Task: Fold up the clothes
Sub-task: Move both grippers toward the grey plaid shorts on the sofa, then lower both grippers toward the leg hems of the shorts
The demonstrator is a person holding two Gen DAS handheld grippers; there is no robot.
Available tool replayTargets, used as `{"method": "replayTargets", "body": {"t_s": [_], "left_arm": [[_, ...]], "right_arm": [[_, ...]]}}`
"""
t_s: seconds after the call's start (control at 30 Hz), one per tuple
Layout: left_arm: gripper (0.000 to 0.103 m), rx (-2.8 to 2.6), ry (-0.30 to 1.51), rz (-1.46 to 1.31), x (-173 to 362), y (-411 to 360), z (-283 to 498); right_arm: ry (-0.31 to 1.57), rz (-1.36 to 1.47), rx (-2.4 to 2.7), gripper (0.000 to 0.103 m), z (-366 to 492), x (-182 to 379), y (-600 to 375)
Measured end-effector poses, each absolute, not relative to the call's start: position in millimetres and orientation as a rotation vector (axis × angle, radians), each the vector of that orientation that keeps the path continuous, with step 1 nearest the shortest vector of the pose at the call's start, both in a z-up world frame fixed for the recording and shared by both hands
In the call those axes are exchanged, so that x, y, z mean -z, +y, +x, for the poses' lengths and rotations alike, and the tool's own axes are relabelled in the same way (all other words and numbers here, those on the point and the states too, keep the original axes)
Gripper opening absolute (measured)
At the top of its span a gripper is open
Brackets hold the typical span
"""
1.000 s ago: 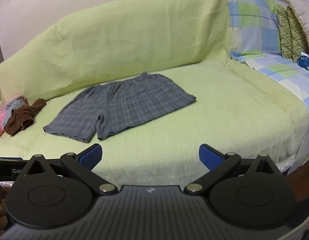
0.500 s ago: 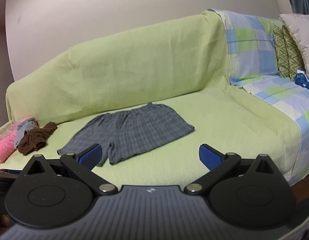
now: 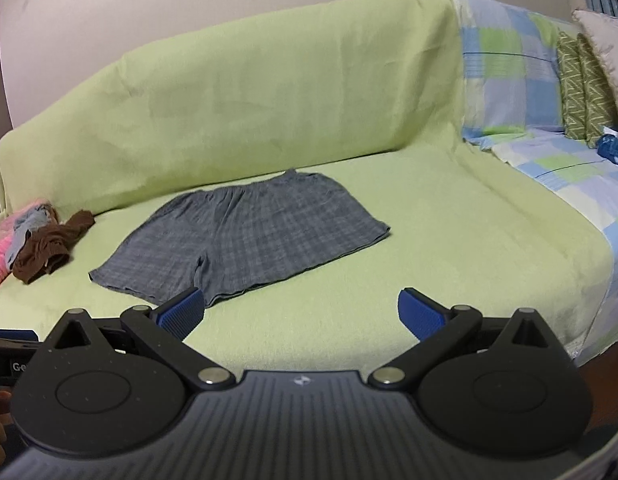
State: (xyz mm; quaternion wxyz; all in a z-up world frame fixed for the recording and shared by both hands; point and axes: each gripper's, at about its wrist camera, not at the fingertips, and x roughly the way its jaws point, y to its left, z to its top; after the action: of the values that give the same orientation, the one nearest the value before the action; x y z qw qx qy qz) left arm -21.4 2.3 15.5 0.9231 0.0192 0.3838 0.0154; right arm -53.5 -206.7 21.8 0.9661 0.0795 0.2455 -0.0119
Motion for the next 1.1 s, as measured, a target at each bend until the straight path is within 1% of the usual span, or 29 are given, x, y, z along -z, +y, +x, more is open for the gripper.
{"method": "replayTargets", "body": {"t_s": [0.37, 0.7, 1.1], "left_arm": [[0.098, -0.062, 0.822, 0.042, 5, 12, 0], [0.098, -0.109, 0.832, 0.022, 17, 27, 50], [0.098, -0.096, 0.894, -0.014, 37, 38, 160]], "right_arm": [[0.572, 0.112, -0.017, 0.102, -10, 1, -192], [0.601, 0.101, -0.056, 0.102, 49, 20, -185], [0.595, 0.07, -0.102, 0.102, 150, 30, -178]]}}
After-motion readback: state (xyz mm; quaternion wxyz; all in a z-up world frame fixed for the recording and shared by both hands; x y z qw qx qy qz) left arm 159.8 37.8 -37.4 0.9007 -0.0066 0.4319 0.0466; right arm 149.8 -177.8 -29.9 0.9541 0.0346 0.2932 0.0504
